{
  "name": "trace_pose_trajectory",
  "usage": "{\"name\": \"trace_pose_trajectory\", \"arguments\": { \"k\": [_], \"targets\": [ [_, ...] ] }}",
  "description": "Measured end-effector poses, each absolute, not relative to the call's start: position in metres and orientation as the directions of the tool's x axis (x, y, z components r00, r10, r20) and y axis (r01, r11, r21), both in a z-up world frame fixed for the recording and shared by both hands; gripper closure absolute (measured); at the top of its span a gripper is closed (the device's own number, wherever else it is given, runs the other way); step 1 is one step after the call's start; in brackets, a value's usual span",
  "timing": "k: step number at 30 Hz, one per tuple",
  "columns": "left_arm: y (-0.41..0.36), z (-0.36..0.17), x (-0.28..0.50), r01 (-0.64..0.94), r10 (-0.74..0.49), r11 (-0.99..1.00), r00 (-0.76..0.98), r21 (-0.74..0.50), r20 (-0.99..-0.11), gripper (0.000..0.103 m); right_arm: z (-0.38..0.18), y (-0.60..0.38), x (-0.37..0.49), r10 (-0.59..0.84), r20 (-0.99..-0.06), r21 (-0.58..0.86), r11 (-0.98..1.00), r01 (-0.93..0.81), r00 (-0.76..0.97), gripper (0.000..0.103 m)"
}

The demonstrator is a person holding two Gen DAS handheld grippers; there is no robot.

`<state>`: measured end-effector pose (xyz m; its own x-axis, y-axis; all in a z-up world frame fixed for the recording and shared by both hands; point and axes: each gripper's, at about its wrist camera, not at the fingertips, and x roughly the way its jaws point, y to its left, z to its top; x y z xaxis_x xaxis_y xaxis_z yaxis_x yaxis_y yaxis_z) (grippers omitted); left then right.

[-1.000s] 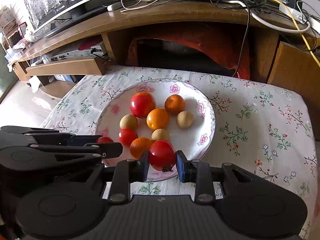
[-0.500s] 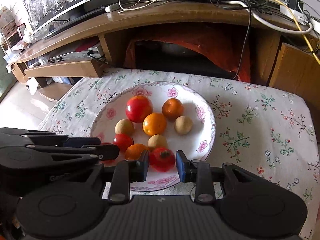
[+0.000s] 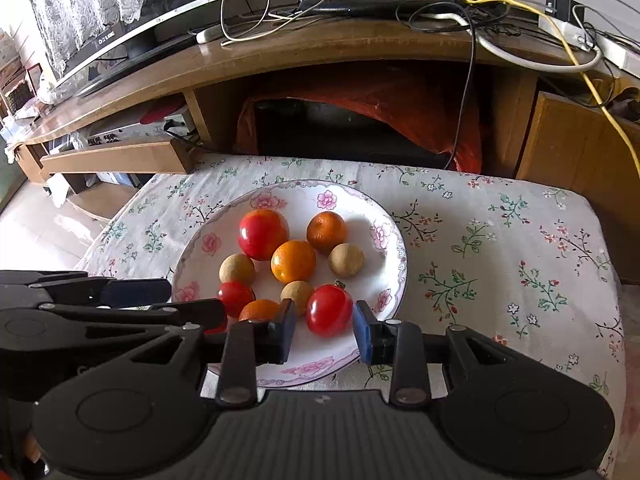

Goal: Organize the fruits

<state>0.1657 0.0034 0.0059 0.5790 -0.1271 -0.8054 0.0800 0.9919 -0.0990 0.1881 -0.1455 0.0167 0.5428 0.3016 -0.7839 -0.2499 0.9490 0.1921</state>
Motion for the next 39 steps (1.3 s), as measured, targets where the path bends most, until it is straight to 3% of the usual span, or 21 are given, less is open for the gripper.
{"name": "trace_pose_trajectory", "arguments": {
  "k": [5, 39],
  "targets": [
    [0.003, 0.007, 0.160, 0.071, -0.110, 0.994, 0.583, -0.084, -0.805, 0.030, 0.021, -0.148, 0.181, 0.296, -0.784, 0.192, 0.951, -0.241, 0.546, 0.070],
    [-0.007, 0.016, 0.115, 0.046, -0.046, 0.999, 0.621, -0.022, -0.783, 0.019, 0.032, -0.163, 0.133, 0.285, -0.784, 0.214, 0.958, -0.191, 0.552, 0.068]
  ]
}}
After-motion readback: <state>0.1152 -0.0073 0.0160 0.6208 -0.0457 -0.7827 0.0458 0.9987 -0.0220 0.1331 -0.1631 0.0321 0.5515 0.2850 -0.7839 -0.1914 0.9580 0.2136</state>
